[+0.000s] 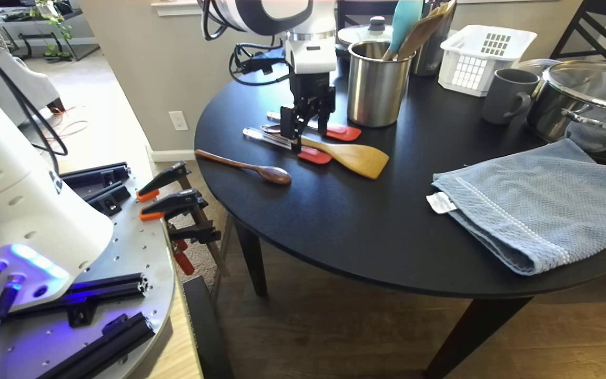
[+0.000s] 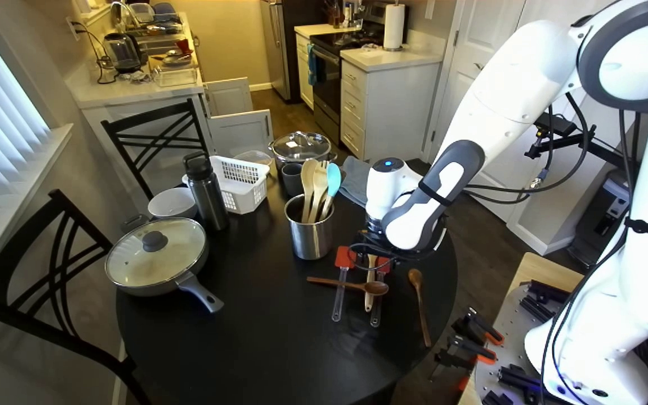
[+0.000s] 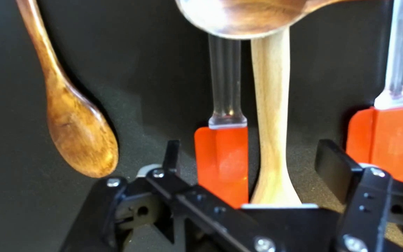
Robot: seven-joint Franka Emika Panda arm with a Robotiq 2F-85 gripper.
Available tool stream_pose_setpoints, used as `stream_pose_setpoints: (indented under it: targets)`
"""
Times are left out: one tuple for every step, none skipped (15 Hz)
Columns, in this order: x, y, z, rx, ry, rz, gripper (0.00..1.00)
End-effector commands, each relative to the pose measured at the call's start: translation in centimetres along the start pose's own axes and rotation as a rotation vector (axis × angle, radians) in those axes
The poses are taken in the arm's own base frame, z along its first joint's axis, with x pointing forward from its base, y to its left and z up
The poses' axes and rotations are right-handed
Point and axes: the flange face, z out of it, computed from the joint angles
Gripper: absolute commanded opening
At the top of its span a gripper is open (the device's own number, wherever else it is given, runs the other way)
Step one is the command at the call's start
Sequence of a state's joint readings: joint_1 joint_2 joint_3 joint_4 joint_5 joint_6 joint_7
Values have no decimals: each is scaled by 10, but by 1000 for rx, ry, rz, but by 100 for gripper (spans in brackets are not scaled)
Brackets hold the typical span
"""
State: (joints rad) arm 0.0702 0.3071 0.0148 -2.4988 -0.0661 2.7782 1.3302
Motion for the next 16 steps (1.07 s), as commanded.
stream_pose_setpoints:
  targets:
    - [2,-2,9,-11,-20,-16,67]
    - [2,-2,11,-13,-23,-17,59]
    - [2,-2,12,-15,-26,-16,53]
    - [2,-1,13,-17,-27,-17,45]
    - [3,-1,14,-19,-28,-18,39]
    - [4,-1,14,-19,-28,-18,34]
    - [4,-1,13,-18,-26,-17,27]
    - [6,-1,10,-14,-24,-16,23]
    - [6,-2,7,-10,-21,-15,18]
    - [6,-2,5,-7,-20,-16,17]
    - [7,-2,4,-7,-17,-15,16]
    - [7,-1,3,-11,-17,-15,13]
    - [8,-1,2,-19,-17,-13,8]
    - [8,0,1,-23,-16,-12,6]
    - [8,0,0,-20,-15,-12,8]
    - [8,0,-3,-17,-12,-13,7]
